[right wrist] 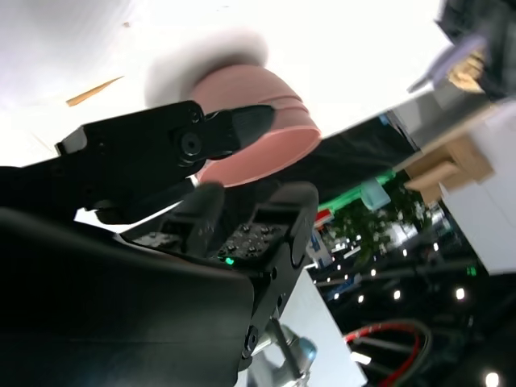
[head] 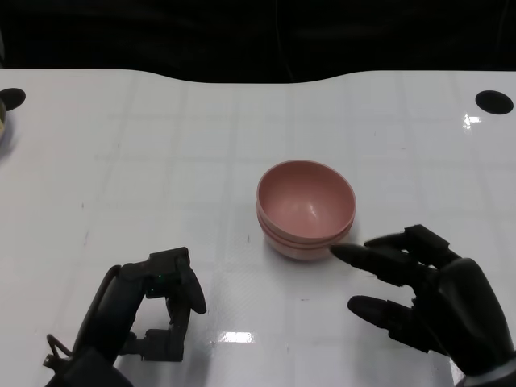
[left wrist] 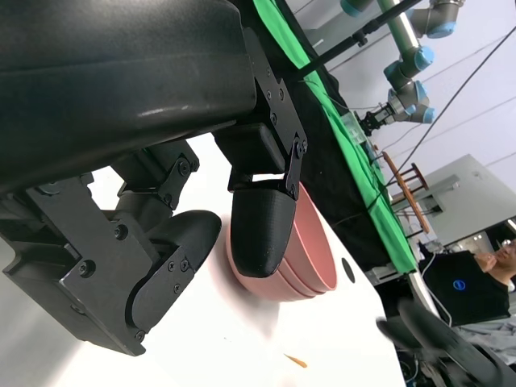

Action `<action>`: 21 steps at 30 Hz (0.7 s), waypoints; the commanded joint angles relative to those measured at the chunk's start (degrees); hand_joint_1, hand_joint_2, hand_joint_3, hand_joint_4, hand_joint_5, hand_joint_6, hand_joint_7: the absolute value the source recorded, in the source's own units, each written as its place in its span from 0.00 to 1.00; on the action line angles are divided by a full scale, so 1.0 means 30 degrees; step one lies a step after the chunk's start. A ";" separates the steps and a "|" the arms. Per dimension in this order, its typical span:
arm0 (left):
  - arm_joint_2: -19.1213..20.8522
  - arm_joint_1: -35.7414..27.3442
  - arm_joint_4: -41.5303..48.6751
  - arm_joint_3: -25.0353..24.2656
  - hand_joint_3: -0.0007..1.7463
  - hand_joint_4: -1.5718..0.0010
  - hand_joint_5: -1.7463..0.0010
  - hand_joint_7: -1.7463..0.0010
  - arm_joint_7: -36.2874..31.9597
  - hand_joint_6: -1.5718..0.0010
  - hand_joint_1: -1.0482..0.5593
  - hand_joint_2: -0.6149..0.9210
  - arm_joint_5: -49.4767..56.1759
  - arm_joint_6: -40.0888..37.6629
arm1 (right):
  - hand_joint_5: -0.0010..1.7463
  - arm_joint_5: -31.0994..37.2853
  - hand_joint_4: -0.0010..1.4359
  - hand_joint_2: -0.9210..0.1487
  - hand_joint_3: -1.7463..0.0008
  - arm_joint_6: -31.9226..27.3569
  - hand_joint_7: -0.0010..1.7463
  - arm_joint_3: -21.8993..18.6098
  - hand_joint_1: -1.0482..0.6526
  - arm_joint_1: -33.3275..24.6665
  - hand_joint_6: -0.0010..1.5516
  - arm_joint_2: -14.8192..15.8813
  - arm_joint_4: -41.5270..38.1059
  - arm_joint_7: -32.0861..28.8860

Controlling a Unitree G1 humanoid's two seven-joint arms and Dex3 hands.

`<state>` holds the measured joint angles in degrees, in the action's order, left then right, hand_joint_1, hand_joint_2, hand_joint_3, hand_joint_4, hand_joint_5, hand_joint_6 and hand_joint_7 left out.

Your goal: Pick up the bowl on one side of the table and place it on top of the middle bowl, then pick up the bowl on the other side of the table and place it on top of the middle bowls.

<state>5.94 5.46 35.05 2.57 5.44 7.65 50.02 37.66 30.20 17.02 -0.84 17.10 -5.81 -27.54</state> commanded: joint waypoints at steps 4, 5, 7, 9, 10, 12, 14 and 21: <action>0.0362 0.0030 -0.0003 -0.0072 0.92 0.39 0.03 0.13 0.0027 0.44 0.64 0.55 -0.0200 0.0186 | 0.64 -0.1544 0.60 0.17 0.77 0.2713 0.30 -0.1219 0.61 -0.1036 0.72 0.0031 -0.0482 -0.0537; 0.0352 0.0055 0.0035 -0.0074 0.92 0.39 0.02 0.13 0.0049 0.44 0.64 0.55 -0.0244 0.0214 | 0.66 -0.1604 0.62 0.34 0.56 0.3019 0.34 -0.1365 0.62 -0.1133 0.70 0.0038 -0.0588 -0.0519; 0.0339 0.0113 0.0089 -0.0061 0.92 0.40 0.02 0.13 0.0112 0.44 0.65 0.55 -0.0325 0.0239 | 0.68 -0.1827 0.65 0.51 0.35 0.3671 0.39 -0.1615 0.62 -0.1259 0.69 0.0050 -0.0852 -0.0369; 0.0339 0.0133 0.0082 -0.0060 0.92 0.40 0.02 0.13 0.0081 0.44 0.64 0.55 -0.0303 0.0222 | 0.72 -0.2139 0.69 0.57 0.28 0.4316 0.40 -0.1809 0.62 -0.1305 0.68 0.0054 -0.1305 -0.0243; 0.0333 0.0140 0.0083 -0.0070 0.92 0.40 0.02 0.13 0.0078 0.44 0.63 0.55 -0.0326 0.0201 | 0.74 -0.2222 0.69 0.58 0.27 0.4525 0.40 -0.1900 0.62 -0.1303 0.69 0.0014 -0.1510 -0.0183; 0.0332 0.0113 0.0061 -0.0114 0.92 0.40 0.03 0.13 0.0080 0.44 0.63 0.55 -0.0404 0.0093 | 0.81 -0.2839 0.68 0.60 0.23 0.5147 0.42 -0.2041 0.63 -0.1233 0.70 -0.0144 -0.2311 0.0031; 0.0370 0.0121 0.0125 -0.0131 0.92 0.40 0.03 0.13 0.0090 0.44 0.63 0.55 -0.0440 0.0068 | 0.88 -0.3636 0.67 0.67 0.15 0.5754 0.51 -0.2127 0.64 -0.1115 0.68 -0.0378 -0.3139 0.0351; 0.0267 0.0031 -0.0060 -0.0170 0.92 0.40 0.02 0.12 0.0965 0.44 0.63 0.55 -0.1716 -0.0454 | 0.96 -0.5081 0.62 0.75 0.04 0.7588 0.73 -0.2521 0.66 -0.0563 0.58 -0.1116 -0.5491 0.1037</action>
<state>6.03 5.52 35.09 2.42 7.49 3.62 49.02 23.88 51.74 10.58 -3.04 13.91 -21.01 -24.64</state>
